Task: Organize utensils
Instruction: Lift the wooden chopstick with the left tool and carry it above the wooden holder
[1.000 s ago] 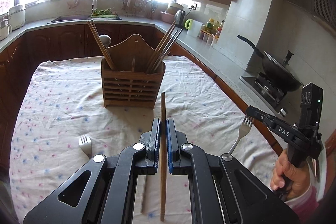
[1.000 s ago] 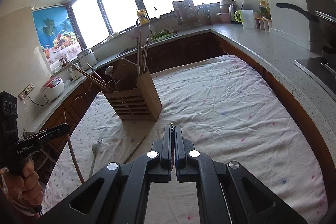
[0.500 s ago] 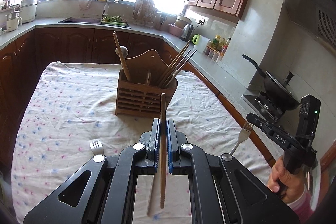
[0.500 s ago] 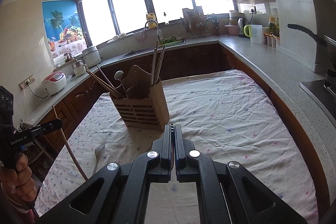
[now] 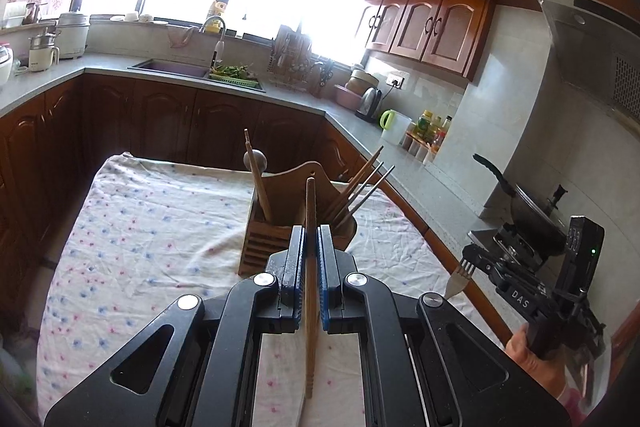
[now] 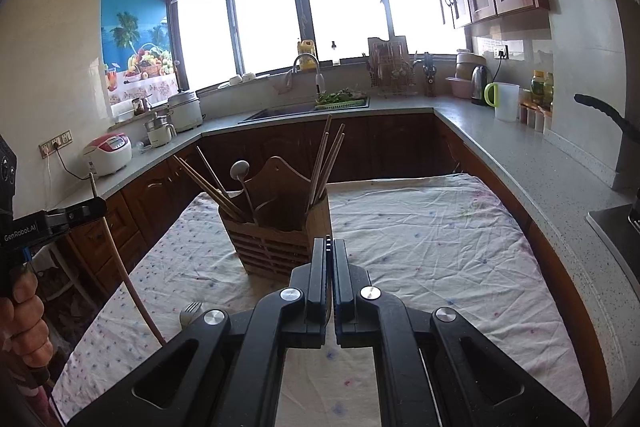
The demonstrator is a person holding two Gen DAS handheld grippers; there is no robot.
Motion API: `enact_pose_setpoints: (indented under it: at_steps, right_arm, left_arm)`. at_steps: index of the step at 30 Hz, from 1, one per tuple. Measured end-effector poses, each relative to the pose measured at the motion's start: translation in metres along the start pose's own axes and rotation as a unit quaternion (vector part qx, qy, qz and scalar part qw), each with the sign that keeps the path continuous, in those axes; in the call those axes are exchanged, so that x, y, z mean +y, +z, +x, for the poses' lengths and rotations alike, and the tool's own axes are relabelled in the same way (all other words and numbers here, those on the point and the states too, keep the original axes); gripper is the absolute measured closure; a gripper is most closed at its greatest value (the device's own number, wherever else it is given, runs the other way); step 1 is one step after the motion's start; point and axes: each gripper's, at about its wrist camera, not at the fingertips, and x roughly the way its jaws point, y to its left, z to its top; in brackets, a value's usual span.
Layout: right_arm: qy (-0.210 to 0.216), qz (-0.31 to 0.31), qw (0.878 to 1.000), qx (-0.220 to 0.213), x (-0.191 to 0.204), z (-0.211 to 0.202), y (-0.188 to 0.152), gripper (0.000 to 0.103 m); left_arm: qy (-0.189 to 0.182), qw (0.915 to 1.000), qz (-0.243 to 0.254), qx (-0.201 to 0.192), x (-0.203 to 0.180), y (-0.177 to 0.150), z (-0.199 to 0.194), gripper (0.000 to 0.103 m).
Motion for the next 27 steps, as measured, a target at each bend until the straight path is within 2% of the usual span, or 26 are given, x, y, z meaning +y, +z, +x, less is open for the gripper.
enact_pose_setpoints:
  at_steps: [9,16,23,27]
  right_arm:
    - [-0.006,-0.027,0.999,-0.03,0.011,0.017,0.029,0.101]
    - [-0.018,-0.055,0.995,-0.083,0.025,0.032,0.071,0.101]
    - [-0.038,-0.09,0.989,-0.113,0.041,0.064,0.101,0.101]
    - [-0.051,-0.108,0.986,-0.119,0.047,0.081,0.105,0.101]
  left_arm:
    - [0.007,0.9994,0.009,-0.034,0.0,0.035,0.006,0.098]
    - [0.015,0.9964,0.015,-0.082,0.001,0.077,0.018,0.098]
    - [0.041,0.9897,0.026,-0.135,-0.001,0.108,0.042,0.098]
    - [0.051,0.9875,0.016,-0.148,0.003,0.114,0.064,0.098]
